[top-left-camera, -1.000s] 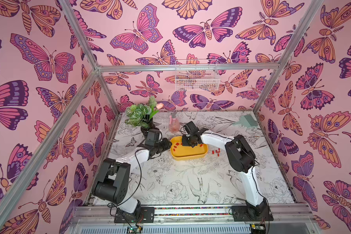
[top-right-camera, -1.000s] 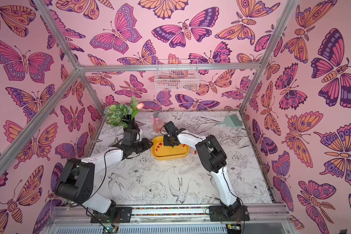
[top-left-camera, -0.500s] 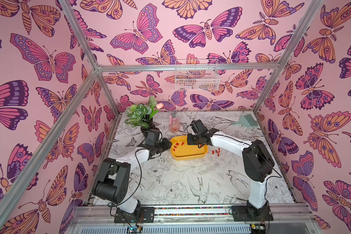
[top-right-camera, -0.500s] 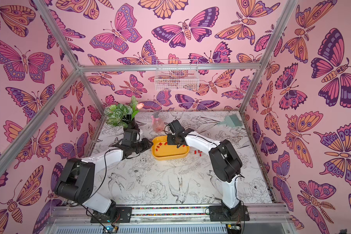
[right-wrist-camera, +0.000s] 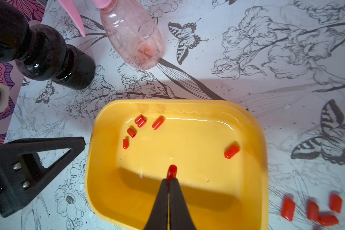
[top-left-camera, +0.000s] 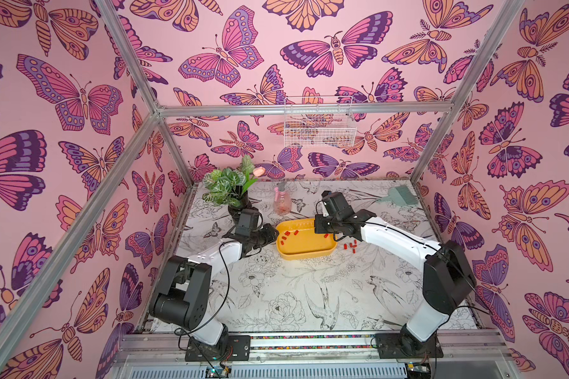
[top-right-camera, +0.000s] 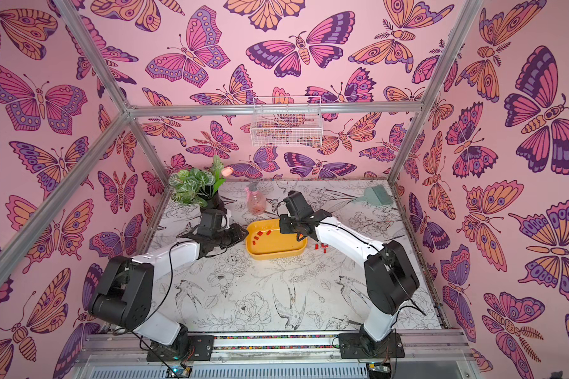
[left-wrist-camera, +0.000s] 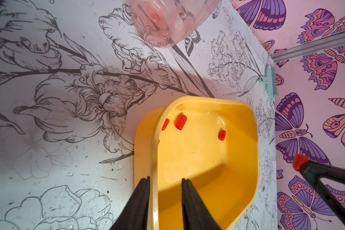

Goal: Take the screw protection sleeves out of the storage box
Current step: Place the screw protection sleeve at the center of the board.

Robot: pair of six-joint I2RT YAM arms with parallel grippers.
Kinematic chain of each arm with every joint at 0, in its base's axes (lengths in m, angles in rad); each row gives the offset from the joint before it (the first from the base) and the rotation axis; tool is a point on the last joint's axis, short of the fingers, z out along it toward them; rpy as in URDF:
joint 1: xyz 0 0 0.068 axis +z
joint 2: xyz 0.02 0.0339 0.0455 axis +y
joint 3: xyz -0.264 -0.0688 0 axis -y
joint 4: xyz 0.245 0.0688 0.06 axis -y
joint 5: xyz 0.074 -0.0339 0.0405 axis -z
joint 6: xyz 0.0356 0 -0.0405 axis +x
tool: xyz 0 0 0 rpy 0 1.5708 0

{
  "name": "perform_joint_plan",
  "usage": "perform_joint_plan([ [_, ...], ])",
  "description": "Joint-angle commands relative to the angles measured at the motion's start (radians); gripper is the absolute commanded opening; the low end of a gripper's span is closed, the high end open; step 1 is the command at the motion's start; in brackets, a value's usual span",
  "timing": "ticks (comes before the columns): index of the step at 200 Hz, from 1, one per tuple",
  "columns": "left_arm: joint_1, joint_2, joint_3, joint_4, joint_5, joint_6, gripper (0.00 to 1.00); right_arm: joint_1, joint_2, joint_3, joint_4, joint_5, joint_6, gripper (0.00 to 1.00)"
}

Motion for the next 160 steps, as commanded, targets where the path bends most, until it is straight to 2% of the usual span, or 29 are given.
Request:
perform_joint_plan([
  [1,0.003,0.017,0.017,0.01,0.014,0.006,0.32,-0.036,-0.065,-0.036,-0.034,0.022,-0.023,0.09],
  [70,0.003,0.016,0.016,0.009,0.011,0.003,0.33,-0.221,-0.152,-0.188,0.026,-0.11,0.004,0.09],
  [160,0.003,0.022,0.02,0.008,0.014,0.003,0.33,-0.408,-0.129,-0.224,-0.049,-0.171,-0.087,0.09],
])
